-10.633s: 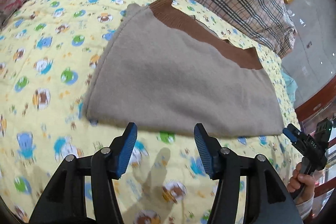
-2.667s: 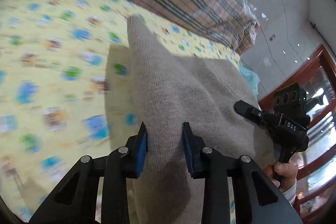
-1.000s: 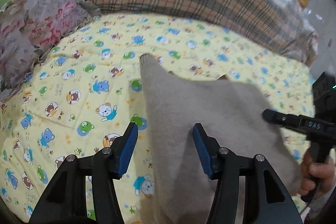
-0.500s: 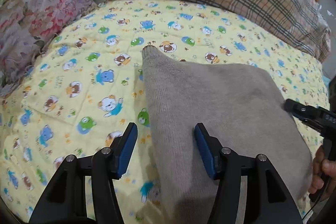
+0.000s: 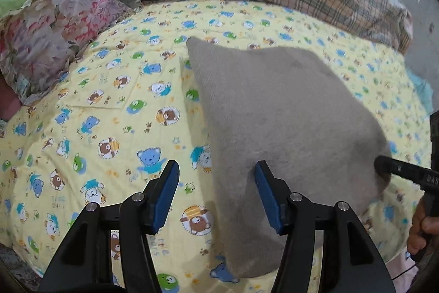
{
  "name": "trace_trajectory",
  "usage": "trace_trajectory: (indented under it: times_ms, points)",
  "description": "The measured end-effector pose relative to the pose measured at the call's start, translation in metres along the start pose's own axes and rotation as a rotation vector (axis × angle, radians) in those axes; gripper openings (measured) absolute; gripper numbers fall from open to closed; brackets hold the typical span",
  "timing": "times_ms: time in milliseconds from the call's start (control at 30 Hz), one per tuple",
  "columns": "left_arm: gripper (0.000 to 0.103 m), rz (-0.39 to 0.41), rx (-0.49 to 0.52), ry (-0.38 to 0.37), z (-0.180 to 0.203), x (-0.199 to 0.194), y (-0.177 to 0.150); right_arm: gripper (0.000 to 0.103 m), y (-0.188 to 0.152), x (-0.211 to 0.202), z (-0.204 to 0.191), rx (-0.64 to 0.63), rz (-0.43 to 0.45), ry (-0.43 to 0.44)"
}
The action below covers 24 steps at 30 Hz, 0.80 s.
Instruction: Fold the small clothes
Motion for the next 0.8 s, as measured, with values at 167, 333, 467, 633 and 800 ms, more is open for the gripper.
trace_trajectory:
  times_ms: [167, 333, 467, 633, 800]
  points:
    - [0.061, -0.002, 0.031, 0.038, 0.002, 0.005, -0.003, 0.008, -0.013, -0.016, -0.008, -0.022, 0.051, -0.009]
    - [0.074, -0.004, 0.036, 0.028, -0.003, 0.026, -0.006, 0.008, -0.025, 0.005, 0.013, 0.016, -0.006, -0.064]
    - [0.075, 0.003, 0.010, -0.027, -0.009, 0.017, -0.009, 0.010, -0.026, 0.008, 0.019, 0.064, 0.003, -0.034]
    - [0.073, 0.019, -0.034, -0.058, -0.021, -0.006, -0.030, 0.019, -0.025, -0.025, 0.005, 0.053, 0.095, -0.088]
    - [0.073, -0.006, -0.026, -0.120, -0.013, -0.011, -0.058, 0.019, -0.023, -0.040, -0.036, -0.066, 0.173, -0.063]
Point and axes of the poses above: each gripper's, at about its wrist camera, not at the fingertips, and x roughly the way its jaws point, z to its right, y to its top, the point moved 7 cm from there along x, roughly the way its jaws point, and after that the axes turned 14 degrees about -z, right-handed, at the moved point
